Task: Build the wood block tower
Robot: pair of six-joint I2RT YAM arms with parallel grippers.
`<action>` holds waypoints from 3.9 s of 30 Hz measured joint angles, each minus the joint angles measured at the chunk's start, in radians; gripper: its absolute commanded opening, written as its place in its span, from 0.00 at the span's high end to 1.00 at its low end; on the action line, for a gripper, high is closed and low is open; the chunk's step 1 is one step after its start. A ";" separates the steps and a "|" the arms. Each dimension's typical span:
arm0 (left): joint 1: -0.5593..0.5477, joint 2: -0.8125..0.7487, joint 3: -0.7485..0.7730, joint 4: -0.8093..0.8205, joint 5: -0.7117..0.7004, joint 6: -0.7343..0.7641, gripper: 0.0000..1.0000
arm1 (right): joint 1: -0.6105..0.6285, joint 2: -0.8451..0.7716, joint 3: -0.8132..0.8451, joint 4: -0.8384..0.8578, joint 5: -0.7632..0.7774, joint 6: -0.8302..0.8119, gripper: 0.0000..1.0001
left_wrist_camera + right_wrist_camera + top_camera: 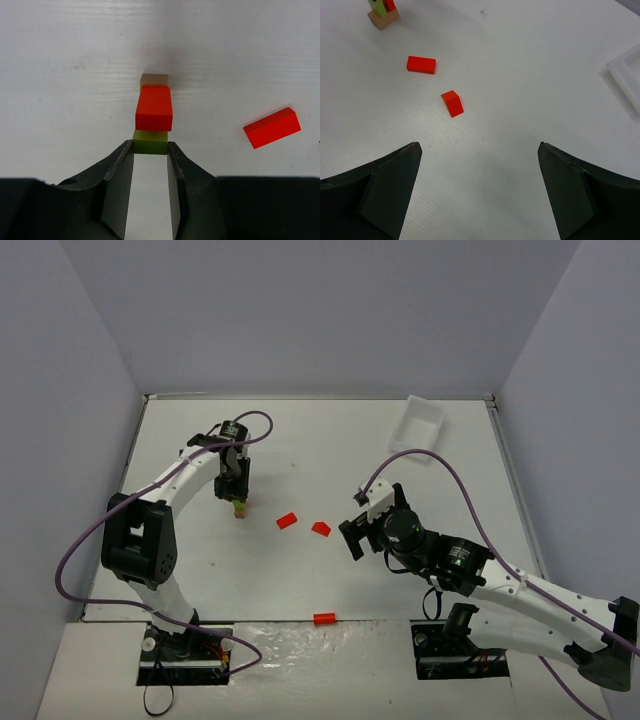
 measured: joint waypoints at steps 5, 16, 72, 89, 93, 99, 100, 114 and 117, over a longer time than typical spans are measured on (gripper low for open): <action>0.000 -0.001 0.000 0.000 -0.001 0.000 0.81 | 0.000 0.000 0.000 0.000 0.000 0.000 0.00; 0.000 -0.001 0.000 0.000 0.000 0.000 0.69 | 0.000 0.000 0.000 0.000 0.000 0.000 0.00; 0.000 -0.670 -0.260 -0.156 0.111 -0.186 0.60 | -0.275 1.083 0.607 0.013 -0.827 -0.485 0.15; 0.000 -0.709 -0.260 -0.200 0.121 -0.193 0.60 | -0.244 1.222 0.691 0.031 -0.814 -0.581 0.28; 0.000 -0.696 -0.259 -0.201 0.120 -0.193 0.60 | -0.207 1.200 0.650 0.069 -0.791 -0.570 0.39; 0.000 -0.686 -0.259 -0.203 0.117 -0.192 0.60 | -0.166 1.121 0.533 0.098 -0.752 -0.524 0.49; 0.000 -0.686 -0.259 -0.203 0.117 -0.192 0.60 | -0.161 1.109 0.517 0.102 -0.744 -0.515 0.51; 0.000 -0.716 -0.259 -0.203 0.117 -0.194 0.60 | -0.144 1.015 0.392 0.134 -0.666 -0.416 0.35; 0.000 -0.720 -0.261 -0.203 0.117 -0.195 0.60 | -0.151 1.025 0.402 0.138 -0.670 -0.423 0.33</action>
